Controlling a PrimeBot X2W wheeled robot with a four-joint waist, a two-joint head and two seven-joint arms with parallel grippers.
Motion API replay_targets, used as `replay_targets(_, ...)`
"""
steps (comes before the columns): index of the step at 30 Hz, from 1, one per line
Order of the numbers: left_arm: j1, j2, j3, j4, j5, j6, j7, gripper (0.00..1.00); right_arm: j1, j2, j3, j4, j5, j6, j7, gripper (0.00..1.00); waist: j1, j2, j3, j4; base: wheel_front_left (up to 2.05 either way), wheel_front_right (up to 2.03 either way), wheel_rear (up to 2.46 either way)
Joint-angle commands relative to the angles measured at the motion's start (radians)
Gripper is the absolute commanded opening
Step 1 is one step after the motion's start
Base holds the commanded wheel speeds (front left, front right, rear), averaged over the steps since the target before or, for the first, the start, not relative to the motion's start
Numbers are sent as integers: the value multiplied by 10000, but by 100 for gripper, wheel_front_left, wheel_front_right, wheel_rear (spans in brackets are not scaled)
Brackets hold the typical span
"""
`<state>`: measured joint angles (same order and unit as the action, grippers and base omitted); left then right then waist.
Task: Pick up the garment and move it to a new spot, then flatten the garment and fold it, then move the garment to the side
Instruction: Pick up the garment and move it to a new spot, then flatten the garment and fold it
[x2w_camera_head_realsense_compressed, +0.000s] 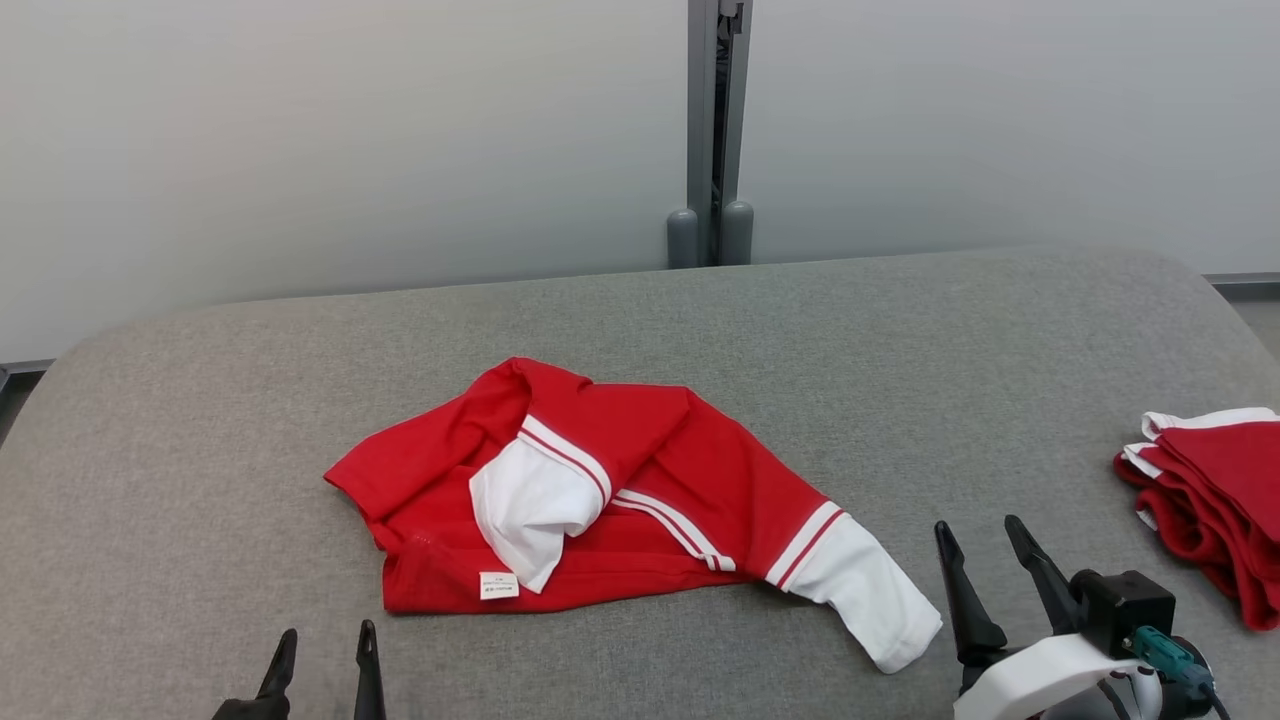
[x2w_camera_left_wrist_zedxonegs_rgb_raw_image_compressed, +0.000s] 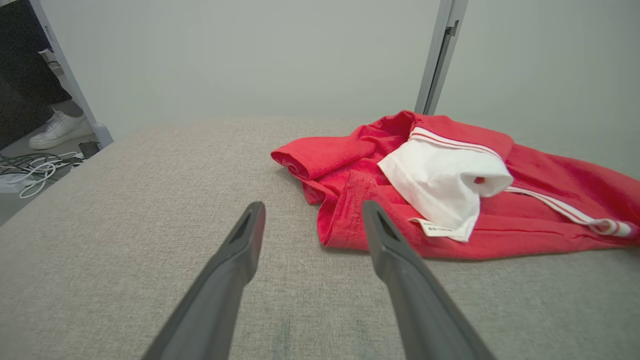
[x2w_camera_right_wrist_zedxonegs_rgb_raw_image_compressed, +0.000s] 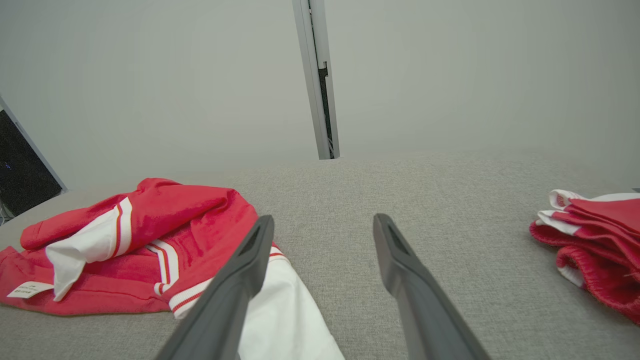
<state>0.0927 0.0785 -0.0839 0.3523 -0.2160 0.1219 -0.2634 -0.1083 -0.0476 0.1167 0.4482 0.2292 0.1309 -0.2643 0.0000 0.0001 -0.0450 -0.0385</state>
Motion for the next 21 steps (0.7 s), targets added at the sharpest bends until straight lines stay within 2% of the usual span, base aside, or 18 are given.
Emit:
replay_targets(1, 160, -49, 166, -107, 152, -110, -14, 100, 115, -61, -1, 26, -59, -3, 1, 100, 0, -1, 14, 104, 0, 0, 0)
replay_targets(6, 56, -176, 256, -83, 441, -342, -16, 100, 136, -61, 57, 46, -93, -3, 1, 100, 0, -1, 139, 485, 0, 0, 0)
replay_targets(10, -62, -242, 123, -55, 576, -481, -15, 100, 107, -60, 272, 125, -46, -3, 1, 100, 0, -1, 283, 1043, 0, 0, 0)
replay_targets(21, -420, -263, -474, 8, 491, -649, -15, 100, -776, -67, 1425, 893, 404, -3, -1, 100, 0, -1, 1046, 3416, 0, 0, 0)
